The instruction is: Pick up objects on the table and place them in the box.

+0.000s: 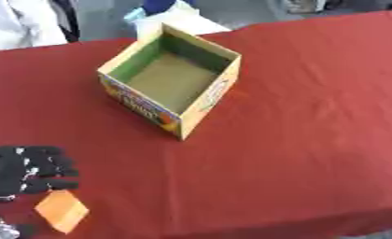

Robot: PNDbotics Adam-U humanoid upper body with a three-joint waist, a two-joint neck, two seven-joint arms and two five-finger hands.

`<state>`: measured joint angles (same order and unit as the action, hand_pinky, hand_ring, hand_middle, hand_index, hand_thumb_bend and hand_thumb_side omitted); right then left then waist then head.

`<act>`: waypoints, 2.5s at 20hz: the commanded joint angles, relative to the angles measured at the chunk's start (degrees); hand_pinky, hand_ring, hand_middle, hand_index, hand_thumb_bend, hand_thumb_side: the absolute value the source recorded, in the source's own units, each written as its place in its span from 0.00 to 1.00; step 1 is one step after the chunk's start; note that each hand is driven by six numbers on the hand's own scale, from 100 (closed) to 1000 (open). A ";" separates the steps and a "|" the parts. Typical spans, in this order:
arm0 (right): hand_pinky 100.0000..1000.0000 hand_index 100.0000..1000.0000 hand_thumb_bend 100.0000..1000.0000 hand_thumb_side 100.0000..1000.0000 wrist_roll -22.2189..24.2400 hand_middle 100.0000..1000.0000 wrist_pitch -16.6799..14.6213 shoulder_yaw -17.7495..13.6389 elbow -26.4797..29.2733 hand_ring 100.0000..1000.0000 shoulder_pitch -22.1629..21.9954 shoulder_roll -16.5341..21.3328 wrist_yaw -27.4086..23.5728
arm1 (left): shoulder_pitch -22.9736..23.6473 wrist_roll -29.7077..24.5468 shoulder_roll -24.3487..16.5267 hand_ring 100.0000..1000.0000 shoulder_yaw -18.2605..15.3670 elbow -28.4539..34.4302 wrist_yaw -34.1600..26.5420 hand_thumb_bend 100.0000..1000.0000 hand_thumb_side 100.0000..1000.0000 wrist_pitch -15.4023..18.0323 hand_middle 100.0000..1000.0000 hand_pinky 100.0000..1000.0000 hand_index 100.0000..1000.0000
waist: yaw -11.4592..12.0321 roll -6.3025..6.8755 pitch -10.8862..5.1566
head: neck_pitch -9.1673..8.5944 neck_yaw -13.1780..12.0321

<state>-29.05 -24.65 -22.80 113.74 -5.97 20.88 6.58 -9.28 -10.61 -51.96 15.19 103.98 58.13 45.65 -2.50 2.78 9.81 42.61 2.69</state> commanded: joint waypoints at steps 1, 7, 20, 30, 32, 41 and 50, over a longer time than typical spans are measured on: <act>0.60 0.65 0.00 0.70 0.30 0.44 -0.05 -0.08 0.85 0.72 0.38 0.58 -0.47 | -1.10 1.17 -0.76 0.91 -0.15 -0.53 0.36 0.27 0.34 -0.30 0.85 0.88 0.95 | -0.08 -0.14 -0.48 | -0.58 -0.06; 0.60 0.65 0.00 0.70 0.40 0.44 0.12 -0.08 0.85 0.72 0.43 0.31 -0.55 | -1.53 1.11 -0.22 0.89 0.44 -1.00 0.26 0.21 0.31 -0.20 0.80 0.85 0.91 | -0.12 -0.17 -0.40 | -0.54 -0.10; 0.60 0.65 0.00 0.70 0.09 0.44 0.18 -0.14 0.85 0.72 0.57 0.18 -0.59 | -2.44 -0.28 0.93 0.72 1.98 -2.22 2.33 0.22 0.32 1.93 0.54 0.72 0.67 | -0.23 -0.29 -0.26 | -0.56 -0.27; 0.60 0.65 0.00 0.70 0.12 0.44 0.21 -0.07 0.85 0.72 0.64 0.14 -0.70 | -3.44 1.48 2.16 0.48 2.34 -4.23 -0.02 0.08 0.23 0.23 0.30 0.49 0.46 | -0.27 -0.28 -0.31 | -0.69 -0.19; 0.60 0.65 0.00 0.70 0.11 0.44 0.21 -0.10 0.85 0.72 0.61 0.15 -0.66 | -3.36 1.72 2.24 0.45 2.24 -4.18 -1.52 0.03 0.20 -0.12 0.28 0.45 0.45 | -0.30 -0.27 -0.29 | -0.68 -0.11; 0.60 0.65 0.00 0.70 -0.10 0.44 0.15 -0.25 0.85 0.72 0.44 0.36 -0.38 | -2.71 -3.09 -0.17 0.43 -1.04 1.83 -13.18 0.00 0.16 -1.37 0.28 0.42 0.45 | -0.07 -0.10 -0.36 | -0.63 0.34; 0.60 0.65 0.00 0.70 -0.26 0.44 0.19 -0.32 0.85 0.72 0.38 0.46 -0.30 | -5.08 -9.13 -1.72 0.30 -3.85 6.46 -26.56 0.00 0.16 -3.82 0.25 0.27 0.41 | 0.03 -0.02 -0.52 | -0.75 0.51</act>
<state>-29.07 -24.45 -22.57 113.74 -5.60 19.99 6.34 -13.56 -19.00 -51.43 12.54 109.25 33.47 42.07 -2.44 2.83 9.94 42.21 3.15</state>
